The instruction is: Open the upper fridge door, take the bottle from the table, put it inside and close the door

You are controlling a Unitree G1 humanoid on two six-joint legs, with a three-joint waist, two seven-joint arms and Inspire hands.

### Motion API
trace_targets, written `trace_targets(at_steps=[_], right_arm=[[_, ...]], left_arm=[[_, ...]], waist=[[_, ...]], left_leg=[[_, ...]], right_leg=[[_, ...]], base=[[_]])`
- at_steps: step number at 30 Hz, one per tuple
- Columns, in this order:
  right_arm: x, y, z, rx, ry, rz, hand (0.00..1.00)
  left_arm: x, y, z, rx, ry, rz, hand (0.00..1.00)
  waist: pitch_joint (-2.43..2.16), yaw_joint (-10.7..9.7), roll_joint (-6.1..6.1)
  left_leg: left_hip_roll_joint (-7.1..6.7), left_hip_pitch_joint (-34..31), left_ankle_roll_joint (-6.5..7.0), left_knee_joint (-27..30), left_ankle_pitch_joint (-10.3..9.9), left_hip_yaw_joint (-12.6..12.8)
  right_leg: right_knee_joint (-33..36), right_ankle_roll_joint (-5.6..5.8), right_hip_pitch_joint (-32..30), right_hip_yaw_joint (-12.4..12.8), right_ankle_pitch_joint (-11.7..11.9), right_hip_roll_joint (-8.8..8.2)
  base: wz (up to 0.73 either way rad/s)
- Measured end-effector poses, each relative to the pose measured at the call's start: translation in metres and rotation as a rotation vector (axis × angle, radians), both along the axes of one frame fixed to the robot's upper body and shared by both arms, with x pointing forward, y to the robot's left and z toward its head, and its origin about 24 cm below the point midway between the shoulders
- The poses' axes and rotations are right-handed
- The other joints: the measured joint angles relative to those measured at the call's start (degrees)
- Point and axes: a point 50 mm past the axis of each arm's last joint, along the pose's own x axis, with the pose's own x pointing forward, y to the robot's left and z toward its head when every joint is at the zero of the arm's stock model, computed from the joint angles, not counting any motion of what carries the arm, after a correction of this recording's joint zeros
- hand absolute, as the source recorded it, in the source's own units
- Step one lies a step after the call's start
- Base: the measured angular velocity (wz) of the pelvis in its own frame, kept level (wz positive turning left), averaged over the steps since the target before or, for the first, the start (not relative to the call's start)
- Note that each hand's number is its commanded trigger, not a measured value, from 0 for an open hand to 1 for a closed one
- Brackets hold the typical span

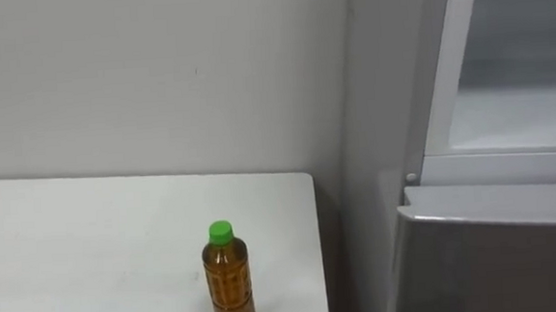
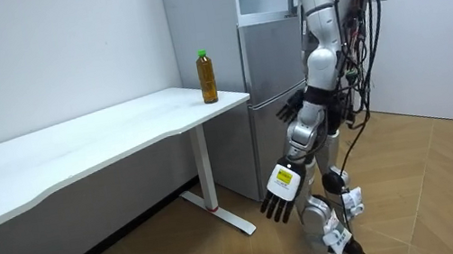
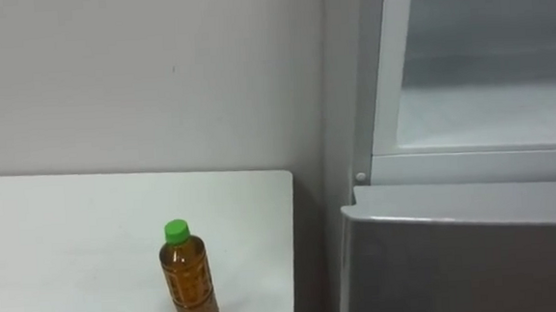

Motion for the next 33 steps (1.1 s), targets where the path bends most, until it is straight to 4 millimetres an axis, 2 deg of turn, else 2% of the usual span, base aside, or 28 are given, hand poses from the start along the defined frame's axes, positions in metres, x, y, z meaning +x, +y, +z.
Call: trace_targets(at_steps=[3,6,8,9,13,17,21,24,27,33], right_arm=[[0.004,0.008,0.011,0.017,-0.046,0.061,0.0],[0.01,0.014,0.022,0.035,-0.097,0.12,0.0],[0.01,0.014,0.022,0.033,-0.09,0.129,0.0],[0.012,0.014,0.024,0.032,-0.094,0.14,0.0],[0.023,0.014,0.043,-0.011,-0.151,0.243,0.0],[0.029,0.012,0.055,-0.026,-0.18,0.294,0.0],[0.038,0.019,0.072,-0.012,-0.263,0.336,0.0],[0.05,0.027,0.094,0.002,-0.374,0.39,0.0],[0.058,0.031,0.104,0.02,-0.431,0.42,0.0],[0.066,0.038,0.123,0.058,-0.518,0.443,0.0]], left_arm=[[0.006,0.003,0.002,0.006,-0.017,-0.029,0.0],[0.008,0.004,0.002,-0.008,-0.017,-0.035,0.0],[0.008,0.007,0.002,-0.004,-0.013,-0.039,0.0],[0.007,0.008,0.003,-0.002,-0.007,-0.039,0.0],[0.006,0.008,0.002,-0.017,0.013,-0.053,0.0],[0.007,0.01,0.003,-0.022,0.019,-0.065,0.0],[0.007,0.013,0.003,-0.013,0.021,-0.067,0.0],[0.002,0.015,0.004,-0.006,0.032,-0.066,0.0],[0.0,0.019,0.005,0.002,0.036,-0.064,0.0],[-0.001,0.022,0.006,0.003,0.042,-0.067,0.0]], waist=[[0.0,0.19,-0.07],[0.28,0.24,-0.23],[0.37,0.29,-0.38],[0.28,0.41,-0.7],[0.42,0.4,-0.81],[0.39,1.36,-1.05],[0.34,2.03,-1.09],[0.09,2.77,-1.16],[-0.29,3.59,-2.0],[-0.12,3.62,-1.93]], left_leg=[[0.0,-0.17,0.0,-0.01,0.0,0.05],[0.01,-0.18,0.0,-0.01,0.0,0.19],[0.01,-0.21,0.0,-0.03,0.0,0.21],[0.04,-0.34,0.01,-0.02,0.0,0.38],[0.11,-1.06,0.03,-0.02,0.0,0.84],[0.28,-0.59,0.04,-0.01,-0.01,1.36],[0.41,-1.18,0.06,0.13,-0.02,1.34],[0.42,-1.1,0.07,0.18,-0.01,1.39],[0.39,-1.07,0.09,0.45,0.0,1.27],[0.24,-1.17,0.23,0.94,-0.09,1.25]], right_leg=[[-0.02,0.01,-0.08,-0.19,0.02,0.0],[-0.01,0.0,-0.19,0.17,0.03,0.03],[0.06,0.0,-0.31,0.23,0.03,0.06],[0.3,-0.01,-0.65,0.45,0.03,0.08],[1.02,-0.1,-1.84,0.71,0.18,0.1],[1.81,-0.12,-2.04,1.18,0.2,0.04],[1.9,-0.32,-2.37,0.99,0.32,0.05],[1.82,-0.33,-2.38,1.37,0.32,0.0],[1.82,-0.32,-2.11,1.33,0.34,0.0],[1.71,-0.13,-1.69,0.87,0.45,-0.04]], base=[[0.02],[-0.04],[-0.04],[-0.07],[-0.06],[-0.07],[0.02],[0.01],[0.03],[0.04]])
